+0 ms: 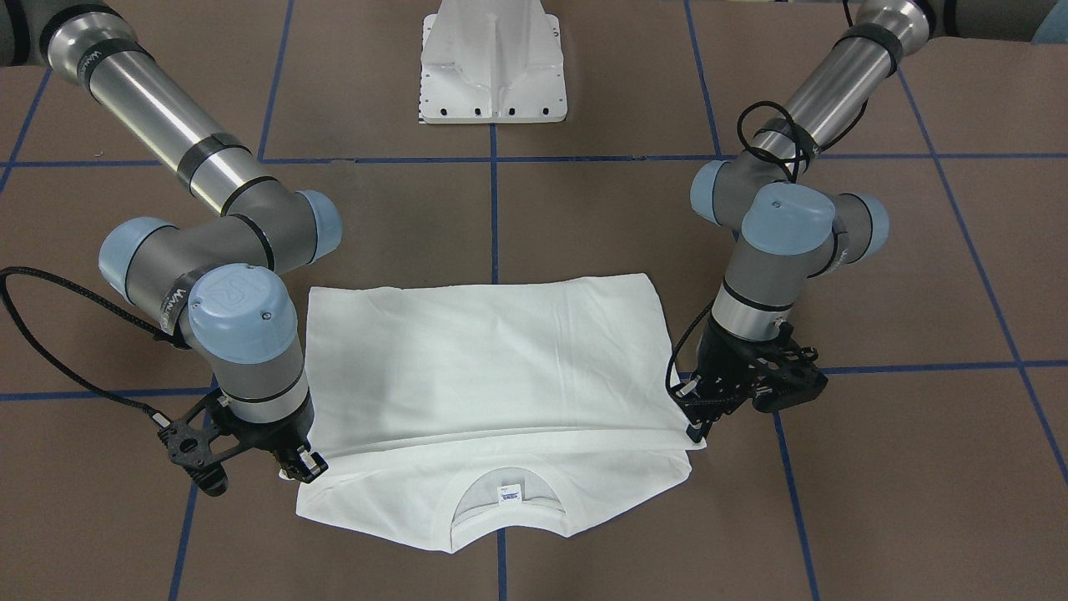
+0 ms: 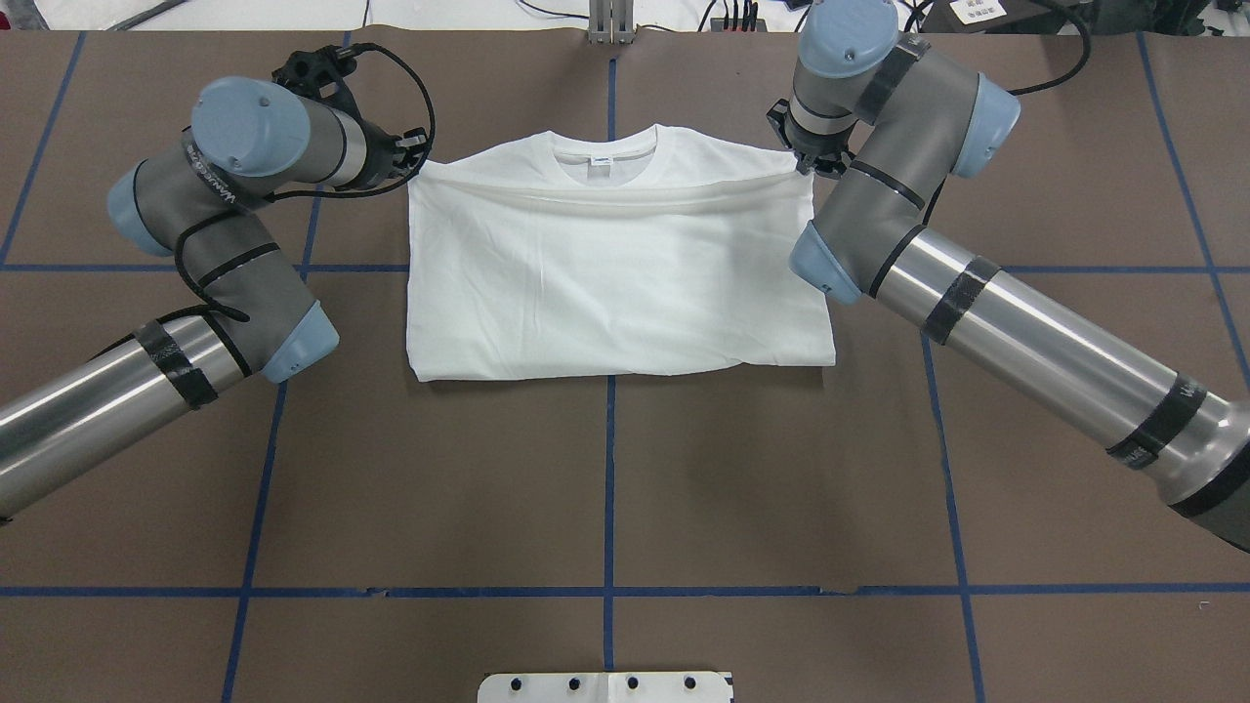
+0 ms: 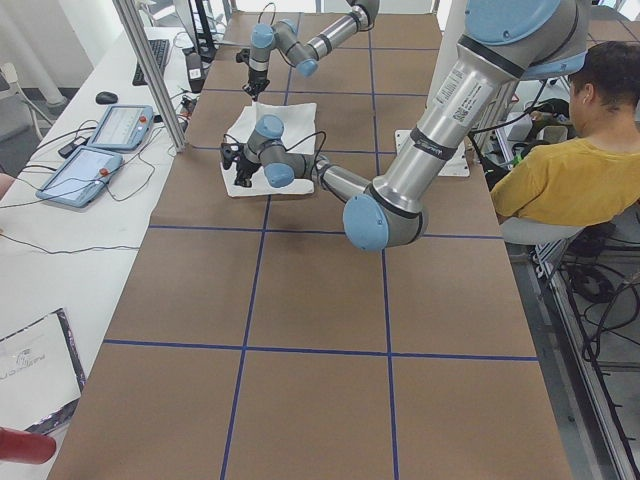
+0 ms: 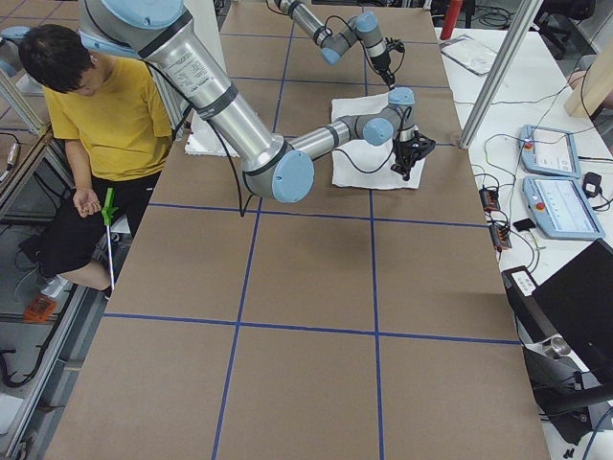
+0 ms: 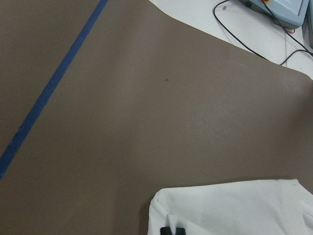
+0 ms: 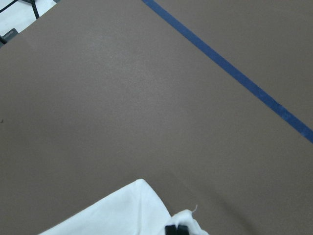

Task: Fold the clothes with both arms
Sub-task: 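Release the hem at the collar and raise both grippers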

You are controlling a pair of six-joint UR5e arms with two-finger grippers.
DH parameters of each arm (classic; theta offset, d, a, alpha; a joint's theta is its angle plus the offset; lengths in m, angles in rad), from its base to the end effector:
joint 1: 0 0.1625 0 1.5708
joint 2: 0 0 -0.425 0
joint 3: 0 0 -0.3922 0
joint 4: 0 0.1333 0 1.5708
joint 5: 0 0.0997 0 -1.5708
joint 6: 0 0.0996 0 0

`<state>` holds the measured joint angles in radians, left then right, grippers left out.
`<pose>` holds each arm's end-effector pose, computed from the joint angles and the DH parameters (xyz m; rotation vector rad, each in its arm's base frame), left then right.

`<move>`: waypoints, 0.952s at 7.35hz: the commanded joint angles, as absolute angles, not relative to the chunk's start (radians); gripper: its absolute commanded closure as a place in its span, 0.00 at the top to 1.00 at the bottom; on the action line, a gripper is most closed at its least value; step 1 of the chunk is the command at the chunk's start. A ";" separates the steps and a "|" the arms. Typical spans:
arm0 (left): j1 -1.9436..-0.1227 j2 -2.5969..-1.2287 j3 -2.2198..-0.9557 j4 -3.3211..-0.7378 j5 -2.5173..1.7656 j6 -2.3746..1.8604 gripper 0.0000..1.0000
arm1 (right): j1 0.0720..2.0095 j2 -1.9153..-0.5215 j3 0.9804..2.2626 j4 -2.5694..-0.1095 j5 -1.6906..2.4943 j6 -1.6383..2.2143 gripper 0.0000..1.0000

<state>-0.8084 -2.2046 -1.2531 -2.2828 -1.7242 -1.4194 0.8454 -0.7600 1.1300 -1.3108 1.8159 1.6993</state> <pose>0.4397 -0.6313 0.3485 0.3542 0.9866 -0.5179 -0.4565 -0.6794 0.3328 -0.0020 -0.6920 0.8591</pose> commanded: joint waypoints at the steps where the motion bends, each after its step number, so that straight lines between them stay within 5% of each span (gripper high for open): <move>1: -0.808 -2.212 -1.235 -2.293 -1.724 -1.417 0.37 | 0.841 -0.764 1.109 -1.235 1.815 1.703 0.18; 2: -0.808 -2.212 -1.232 -2.293 -1.724 -1.398 0.47 | 0.841 -0.764 1.108 -1.235 1.813 1.700 0.99; 4: -0.827 -2.212 -1.235 -2.322 -1.727 -1.391 0.48 | 0.851 -0.775 1.165 -1.233 1.822 1.704 1.00; 7: -0.836 -2.204 -1.261 -2.329 -1.733 -1.390 0.48 | 0.755 -1.128 1.600 -1.230 1.815 1.852 1.00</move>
